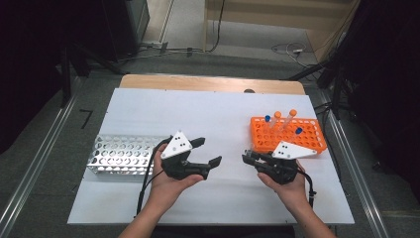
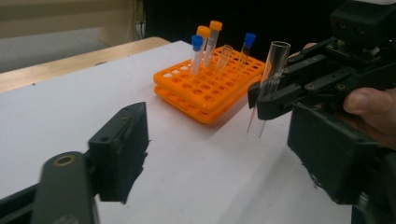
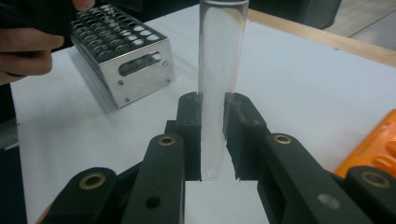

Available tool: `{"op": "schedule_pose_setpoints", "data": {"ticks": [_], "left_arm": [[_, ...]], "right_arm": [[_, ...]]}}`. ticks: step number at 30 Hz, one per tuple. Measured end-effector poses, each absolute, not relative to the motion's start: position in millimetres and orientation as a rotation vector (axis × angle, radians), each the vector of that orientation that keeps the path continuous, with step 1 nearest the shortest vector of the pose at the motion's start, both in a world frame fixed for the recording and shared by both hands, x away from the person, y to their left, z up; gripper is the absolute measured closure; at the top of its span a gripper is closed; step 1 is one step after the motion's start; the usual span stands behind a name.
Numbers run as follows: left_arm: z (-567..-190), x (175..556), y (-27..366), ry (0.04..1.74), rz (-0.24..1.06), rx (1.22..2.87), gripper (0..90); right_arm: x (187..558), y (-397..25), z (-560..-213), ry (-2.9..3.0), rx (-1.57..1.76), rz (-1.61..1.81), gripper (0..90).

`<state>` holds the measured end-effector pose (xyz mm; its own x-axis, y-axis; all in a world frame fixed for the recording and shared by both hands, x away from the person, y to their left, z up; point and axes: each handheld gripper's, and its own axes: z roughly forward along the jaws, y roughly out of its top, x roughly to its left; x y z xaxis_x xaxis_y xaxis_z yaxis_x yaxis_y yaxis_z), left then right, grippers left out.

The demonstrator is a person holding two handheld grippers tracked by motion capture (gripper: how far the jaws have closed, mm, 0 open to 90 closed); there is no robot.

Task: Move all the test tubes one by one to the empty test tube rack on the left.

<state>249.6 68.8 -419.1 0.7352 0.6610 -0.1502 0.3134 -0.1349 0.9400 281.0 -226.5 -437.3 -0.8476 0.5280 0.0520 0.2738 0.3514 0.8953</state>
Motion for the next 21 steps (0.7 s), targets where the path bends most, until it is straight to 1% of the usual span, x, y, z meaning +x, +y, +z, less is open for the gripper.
{"op": "schedule_pose_setpoints", "data": {"ticks": [3, 9, 14, 21], "left_arm": [[-421, 250, 63, 0.759, 0.316, 1.747, 34.2], [-425, 248, 52, 0.706, 0.255, 1.776, 42.1], [-427, 247, 43, 0.679, 0.228, 1.793, 54.0], [-430, 248, 37, 0.688, 0.212, 1.813, 67.7]], "right_arm": [[278, -217, -441, 2.403, 0.689, 1.489, 73.9], [273, -200, -445, 2.453, 0.628, 1.475, 73.9], [268, -190, -447, 2.483, 0.592, 1.468, 73.9], [263, -182, -447, 2.506, 0.566, 1.467, 73.9]]}}
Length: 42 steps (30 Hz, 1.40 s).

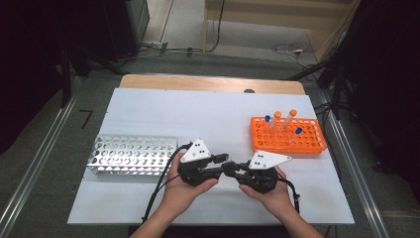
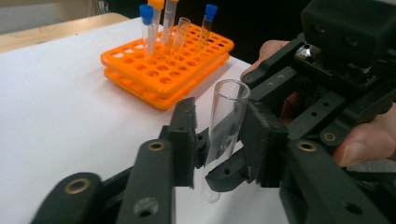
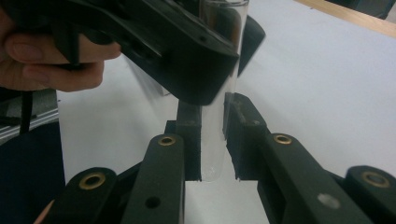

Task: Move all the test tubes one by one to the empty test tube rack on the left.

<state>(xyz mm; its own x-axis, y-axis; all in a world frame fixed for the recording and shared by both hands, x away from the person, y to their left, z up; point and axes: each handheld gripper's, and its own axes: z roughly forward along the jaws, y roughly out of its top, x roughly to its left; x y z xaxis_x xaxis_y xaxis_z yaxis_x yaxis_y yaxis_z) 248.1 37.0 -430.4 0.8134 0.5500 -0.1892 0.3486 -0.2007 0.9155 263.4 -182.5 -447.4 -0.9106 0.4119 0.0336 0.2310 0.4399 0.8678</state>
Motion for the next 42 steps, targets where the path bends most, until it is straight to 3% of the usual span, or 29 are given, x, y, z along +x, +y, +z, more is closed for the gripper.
{"op": "schedule_pose_setpoints", "data": {"ticks": [8, 19, 42], "left_arm": [[-431, 247, 34, 0.684, 0.233, 1.809, 74.3], [-436, 248, 37, 0.677, 0.243, 1.817, 75.7], [-430, 252, 62, 0.718, 0.306, 1.784, 75.8]], "right_arm": [[262, -179, -448, 2.525, 0.556, 1.469, 73.9], [264, -176, -453, 2.537, 0.561, 1.458, 72.5], [274, -219, -444, 2.391, 0.700, 1.542, 13.8]]}}
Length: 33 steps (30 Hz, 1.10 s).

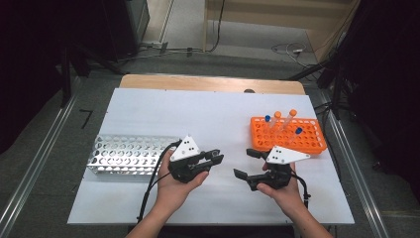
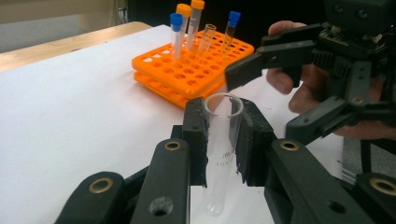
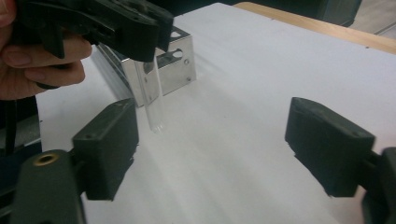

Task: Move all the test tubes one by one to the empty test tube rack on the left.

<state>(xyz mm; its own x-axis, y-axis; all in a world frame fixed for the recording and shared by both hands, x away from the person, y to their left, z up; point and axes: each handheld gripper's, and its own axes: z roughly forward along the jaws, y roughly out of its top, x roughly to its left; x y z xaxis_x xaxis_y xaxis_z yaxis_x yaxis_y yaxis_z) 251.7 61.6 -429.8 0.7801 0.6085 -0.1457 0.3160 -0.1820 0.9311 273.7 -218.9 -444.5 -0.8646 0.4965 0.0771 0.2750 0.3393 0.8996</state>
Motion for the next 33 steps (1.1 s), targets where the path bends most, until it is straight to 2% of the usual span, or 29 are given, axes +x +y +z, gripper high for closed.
{"op": "schedule_pose_setpoints", "data": {"ticks": [8, 20, 33], "left_arm": [[-428, 255, 74, 0.748, 0.333, 1.770, 75.8], [-422, 261, 101, 0.808, 0.390, 1.726, 75.8], [-409, 272, 148, 0.895, 0.515, 1.655, 75.8]], "right_arm": [[276, -243, -443, 2.380, 0.717, 1.520, 0.1], [276, -285, -444, 2.319, 0.801, 1.501, 0.0], [291, -314, -453, 2.303, 0.853, 1.492, 0.0]]}}
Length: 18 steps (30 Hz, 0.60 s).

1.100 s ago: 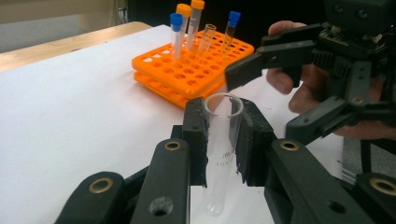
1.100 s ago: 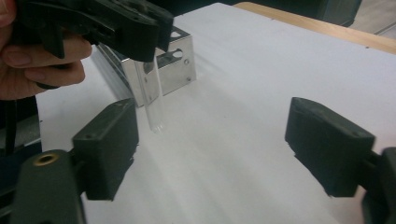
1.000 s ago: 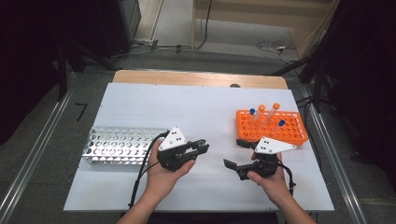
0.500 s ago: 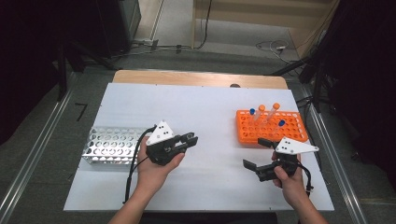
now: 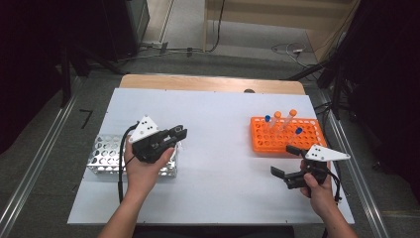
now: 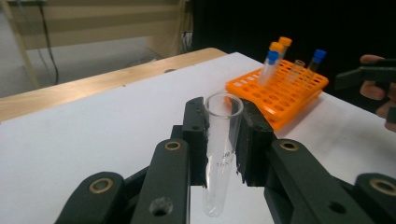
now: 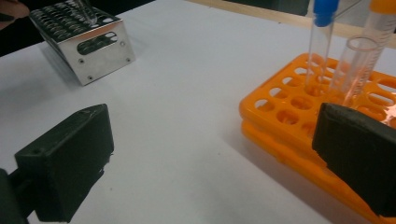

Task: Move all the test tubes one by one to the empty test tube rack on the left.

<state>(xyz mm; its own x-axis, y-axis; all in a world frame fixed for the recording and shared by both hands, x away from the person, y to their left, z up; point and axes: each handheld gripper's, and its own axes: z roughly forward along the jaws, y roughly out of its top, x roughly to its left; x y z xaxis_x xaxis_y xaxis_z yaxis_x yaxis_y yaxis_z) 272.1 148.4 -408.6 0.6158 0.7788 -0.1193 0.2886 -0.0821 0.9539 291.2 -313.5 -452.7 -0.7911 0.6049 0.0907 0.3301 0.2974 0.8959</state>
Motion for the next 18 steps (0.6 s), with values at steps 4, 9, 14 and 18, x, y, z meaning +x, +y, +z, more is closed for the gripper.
{"op": "schedule_pose_setpoints", "data": {"ticks": [4, 9, 14, 18], "left_arm": [[-409, 276, 160, 0.926, 0.534, 1.634, 75.9], [-413, 281, 167, 0.957, 0.561, 1.624, 75.8], [-418, 286, 170, 0.978, 0.581, 1.610, 75.8], [-421, 291, 172, 0.993, 0.595, 1.600, 75.8]], "right_arm": [[293, -317, -454, 2.293, 0.860, 1.486, 0.0], [292, -316, -454, 2.291, 0.858, 1.482, 0.0], [292, -315, -454, 2.293, 0.861, 1.477, 0.0], [292, -314, -455, 2.298, 0.858, 1.473, 0.0]]}}
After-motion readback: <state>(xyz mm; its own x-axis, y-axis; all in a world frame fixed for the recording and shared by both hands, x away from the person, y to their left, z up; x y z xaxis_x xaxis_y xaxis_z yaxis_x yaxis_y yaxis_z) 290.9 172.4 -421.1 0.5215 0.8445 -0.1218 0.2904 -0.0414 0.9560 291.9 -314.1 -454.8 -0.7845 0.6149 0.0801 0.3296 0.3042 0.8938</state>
